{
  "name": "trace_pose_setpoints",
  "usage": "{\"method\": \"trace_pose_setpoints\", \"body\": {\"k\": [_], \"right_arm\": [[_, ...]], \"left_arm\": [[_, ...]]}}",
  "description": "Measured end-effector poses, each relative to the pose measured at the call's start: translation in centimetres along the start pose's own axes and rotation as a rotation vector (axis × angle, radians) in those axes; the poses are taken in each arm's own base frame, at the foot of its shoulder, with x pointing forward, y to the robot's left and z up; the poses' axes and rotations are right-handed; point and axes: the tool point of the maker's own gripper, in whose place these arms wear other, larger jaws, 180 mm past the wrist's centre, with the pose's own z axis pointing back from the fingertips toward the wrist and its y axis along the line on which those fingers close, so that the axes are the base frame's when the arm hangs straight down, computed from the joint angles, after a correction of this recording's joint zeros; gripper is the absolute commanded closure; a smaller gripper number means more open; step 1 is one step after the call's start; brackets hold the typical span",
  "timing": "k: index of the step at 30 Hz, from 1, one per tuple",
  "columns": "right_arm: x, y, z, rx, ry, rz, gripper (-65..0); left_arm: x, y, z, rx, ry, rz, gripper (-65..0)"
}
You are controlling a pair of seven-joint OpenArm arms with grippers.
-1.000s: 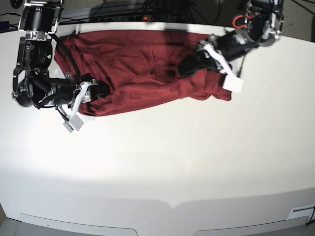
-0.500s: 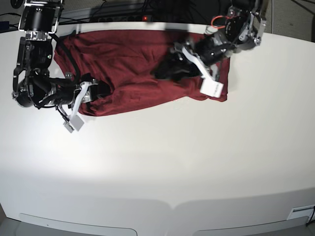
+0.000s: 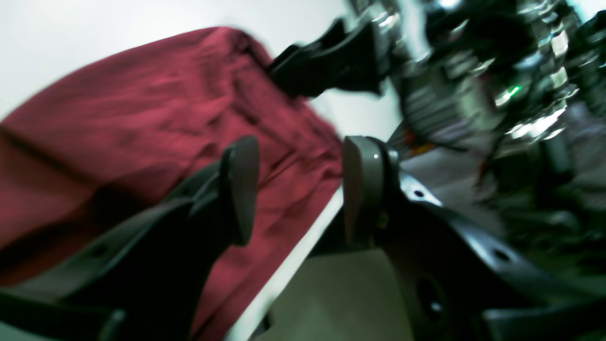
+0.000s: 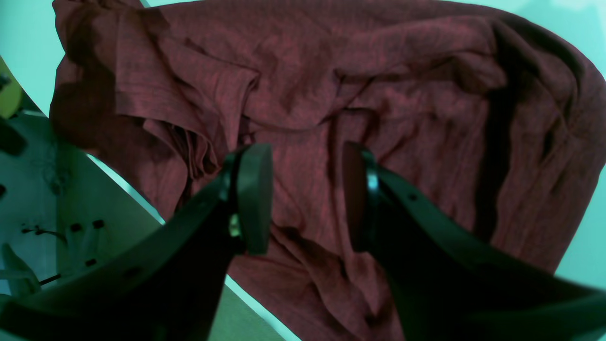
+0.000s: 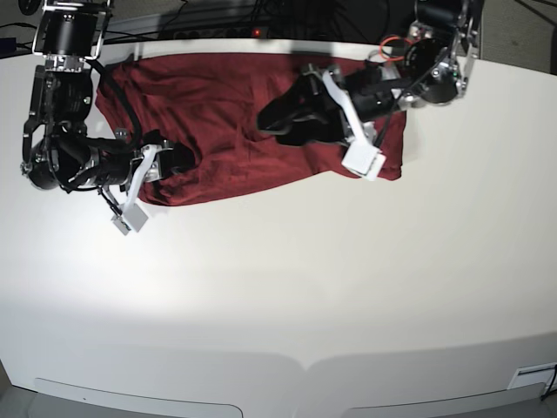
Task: Fold the T-shirt properly
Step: 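Fold the shirt's end over toward the right gripper with the left gripper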
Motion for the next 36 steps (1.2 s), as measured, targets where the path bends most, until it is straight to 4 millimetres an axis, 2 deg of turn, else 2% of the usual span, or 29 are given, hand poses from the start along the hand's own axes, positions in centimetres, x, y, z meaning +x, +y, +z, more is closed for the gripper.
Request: {"method": "trace_pose_setpoints", "body": {"k": [3, 7, 12, 20, 25, 29, 33, 36], "right_arm": [[0.0, 0.0, 0.0, 0.000, 0.000, 0.000, -24.6], [0.2, 0.0, 0.0, 0.002, -0.009, 0.000, -24.6], [0.2, 0.1, 0.0, 0.004, -0.011, 0.000, -24.6], [0.2, 0.1, 0.0, 0.003, -0.010, 0.000, -24.6], [0.2, 0.0, 0.0, 0.003, -0.009, 0.000, -24.6], [0.0, 0.1, 0.0, 0.003, 0.001, 0.000, -24.6], [0.0, 0.1, 0.0, 0.003, 0.001, -0.001, -24.6], [0.0, 0.1, 0.0, 0.003, 0.000, 0.000, -24.6]], "left_arm": [[-0.7, 1.5, 0.5, 0.079, 0.021, -0.053, -28.0], [-2.4, 2.4, 0.6, 0.164, 0.036, -0.081, -27.9], [-2.2, 3.9, 0.6, 0.253, 0.036, -0.120, -27.9], [-4.0, 4.4, -0.8, 0.370, 0.102, -0.225, -27.9], [-3.4, 6.2, -0.5, 0.483, 0.100, -0.264, -27.9], [-4.1, 7.4, -0.7, 0.509, 0.132, -0.268, -28.0], [-5.3, 6.1, -2.0, 0.462, 0.156, -0.262, -27.9], [-5.0, 4.7, -3.6, 0.425, 0.129, -0.244, -27.9]]}}
